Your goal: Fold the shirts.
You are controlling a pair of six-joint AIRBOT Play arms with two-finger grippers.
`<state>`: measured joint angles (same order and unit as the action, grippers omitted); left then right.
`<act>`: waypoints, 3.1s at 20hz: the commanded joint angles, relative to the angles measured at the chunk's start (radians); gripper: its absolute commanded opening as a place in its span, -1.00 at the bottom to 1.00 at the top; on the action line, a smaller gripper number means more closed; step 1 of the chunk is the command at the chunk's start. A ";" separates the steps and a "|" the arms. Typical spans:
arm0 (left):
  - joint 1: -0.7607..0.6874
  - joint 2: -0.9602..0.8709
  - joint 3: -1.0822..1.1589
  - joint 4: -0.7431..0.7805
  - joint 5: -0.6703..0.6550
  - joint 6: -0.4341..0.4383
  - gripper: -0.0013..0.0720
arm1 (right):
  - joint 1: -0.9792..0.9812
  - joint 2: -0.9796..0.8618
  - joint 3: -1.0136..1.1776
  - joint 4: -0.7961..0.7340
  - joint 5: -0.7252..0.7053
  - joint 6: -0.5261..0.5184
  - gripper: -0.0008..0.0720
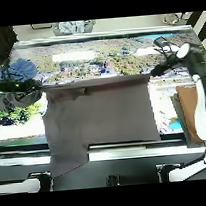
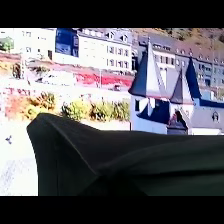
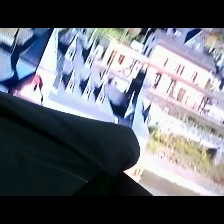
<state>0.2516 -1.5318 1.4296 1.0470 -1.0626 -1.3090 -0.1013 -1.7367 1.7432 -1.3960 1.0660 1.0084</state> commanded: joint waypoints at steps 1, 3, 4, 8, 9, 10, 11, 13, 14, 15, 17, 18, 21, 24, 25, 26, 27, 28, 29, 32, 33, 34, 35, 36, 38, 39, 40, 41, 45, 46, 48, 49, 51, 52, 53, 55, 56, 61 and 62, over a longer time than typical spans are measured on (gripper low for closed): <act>-0.022 -0.123 0.023 -0.055 0.224 0.005 -0.88 | 0.024 -0.063 -0.001 0.001 -0.393 0.143 -0.82; -0.047 -0.165 0.067 -0.056 0.305 0.004 -0.88 | 0.025 -0.075 -0.001 0.002 -0.468 0.158 -0.82; -0.058 -0.180 0.082 -0.056 0.336 0.004 -0.88 | 0.025 -0.085 -0.001 0.002 -0.462 0.159 -0.82; -0.085 -0.222 0.093 -0.056 0.313 0.000 -0.88 | 0.025 -0.117 -0.001 -0.003 -0.309 0.140 -0.82; -0.080 -0.219 0.094 -0.056 0.284 0.000 -0.88 | 0.022 -0.112 -0.001 -0.003 -0.289 0.109 -0.81; -0.069 -0.208 0.106 -0.055 0.248 0.001 -0.88 | 0.019 -0.095 0.001 -0.003 -0.269 0.086 -0.81; -0.056 -0.197 0.125 -0.055 0.202 0.001 -0.88 | 0.013 -0.075 0.005 -0.002 -0.236 0.077 -0.82; -0.029 -0.182 0.165 -0.053 0.044 0.000 -0.87 | 0.013 -0.032 0.005 -0.015 -0.116 0.066 -0.82; -0.019 -0.181 0.174 -0.050 -0.056 0.000 -0.88 | 0.013 -0.021 0.005 -0.015 -0.029 0.048 -0.82; -0.013 -0.184 0.169 -0.038 -0.160 0.000 -0.88 | 0.013 -0.022 0.005 -0.015 0.074 0.046 -0.82; -0.014 -0.193 0.137 0.028 -0.334 -0.001 -0.88 | 0.013 -0.044 -0.003 -0.014 0.267 0.045 -0.82; -0.014 -0.193 0.111 0.047 -0.395 -0.008 -0.88 | 0.013 -0.058 -0.003 -0.015 0.353 0.029 -0.82; -0.009 -0.190 0.078 0.063 -0.492 -0.015 -0.88 | 0.013 -0.064 -0.003 -0.045 0.474 -0.003 -0.82; -0.010 -0.189 0.078 0.065 -0.520 -0.040 -0.88 | 0.013 -0.066 -0.003 -0.051 0.505 -0.003 -0.82; -0.010 -0.191 0.077 0.065 -0.521 -0.051 -0.88 | 0.013 -0.069 -0.004 -0.050 0.507 -0.002 -0.82; -0.011 -0.192 0.069 0.065 -0.515 -0.069 -0.88 | 0.013 -0.076 -0.004 -0.042 0.507 0.005 -0.82; -0.011 -0.194 0.057 0.064 -0.509 -0.080 -0.88 | 0.013 -0.086 -0.004 -0.027 0.512 0.017 -0.82; -0.011 -0.196 0.041 0.064 -0.502 -0.080 -0.88 | 0.013 -0.098 -0.004 -0.016 0.515 0.029 -0.82; -0.011 -0.200 0.029 0.063 -0.498 -0.080 -0.88 | 0.013 -0.109 -0.005 -0.002 0.517 0.038 -0.82; -0.010 -0.207 0.018 0.061 -0.500 -0.091 -0.87 | 0.013 -0.129 -0.005 0.035 0.522 0.085 -0.81; -0.009 -0.205 0.019 0.060 -0.500 -0.091 -0.71 | 0.013 -0.129 -0.004 0.060 0.525 0.094 -0.58; -0.007 -0.205 0.027 0.061 -0.510 -0.098 -0.17 | 0.013 -0.127 -0.003 0.090 0.542 0.089 0.22; -0.002 -0.204 0.046 0.061 -0.530 -0.106 0.36 | 0.012 -0.119 -0.003 0.095 0.566 0.043 0.48; 0.012 -0.202 0.079 0.061 -0.557 -0.106 0.39 | 0.009 -0.100 -0.003 0.066 0.604 -0.003 0.48; 0.050 -0.172 0.132 0.062 -0.602 -0.105 0.39 | -0.031 -0.042 -0.003 0.008 0.669 -0.026 0.48; 0.074 -0.142 0.132 0.064 -0.610 -0.106 0.40 | -0.072 -0.009 -0.003 0.012 0.692 -0.023 0.48; 0.098 -0.104 0.115 0.065 -0.616 -0.106 0.40 | -0.114 0.018 -0.004 0.027 0.712 -0.013 0.48; 0.116 -0.062 0.072 0.065 -0.616 -0.105 0.39 | -0.157 0.048 -0.015 0.040 0.719 -0.004 0.48; 0.127 0.192 -0.465 0.059 -0.441 -0.045 0.39 | -0.219 0.254 -0.393 0.024 0.526 0.011 0.48; 0.127 0.247 -0.600 0.058 -0.394 -0.006 0.39 | -0.219 0.304 -0.506 0.048 0.475 -0.011 0.48; 0.150 0.333 -0.798 0.064 -0.345 0.063 0.39 | -0.220 0.379 -0.665 0.048 0.422 -0.054 0.48; 0.165 0.361 -0.856 0.064 -0.331 0.081 0.39 | -0.220 0.401 -0.704 0.034 0.416 -0.075 0.48; 0.175 0.386 -0.916 0.063 -0.317 0.091 0.39 | -0.220 0.423 -0.725 0.023 0.416 -0.081 0.48; 0.171 0.388 -0.934 0.057 -0.310 0.091 0.39 | -0.220 0.429 -0.725 0.027 0.416 -0.081 0.48; 0.171 0.387 -0.951 0.052 -0.296 0.090 0.39 | -0.220 0.430 -0.725 0.027 0.418 -0.081 0.48; 0.171 0.387 -0.971 0.029 -0.262 0.090 0.39 | -0.220 0.430 -0.726 0.026 0.420 -0.081 0.48; 0.171 0.386 -0.976 0.026 -0.245 0.090 0.39 | -0.220 0.430 -0.726 0.023 0.418 -0.080 0.48; 0.171 0.386 -1.018 -0.069 -0.198 0.091 0.35 | -0.220 0.430 -0.756 -0.047 0.415 -0.046 0.62; 0.171 0.386 -1.027 -0.071 -0.197 0.091 0.04 | -0.220 0.430 -0.782 -0.053 0.411 -0.039 0.62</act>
<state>0.4217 -1.1465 0.4328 1.0069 -1.3136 -1.2221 -0.3206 -1.3094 0.9981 -1.4090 1.4822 0.9447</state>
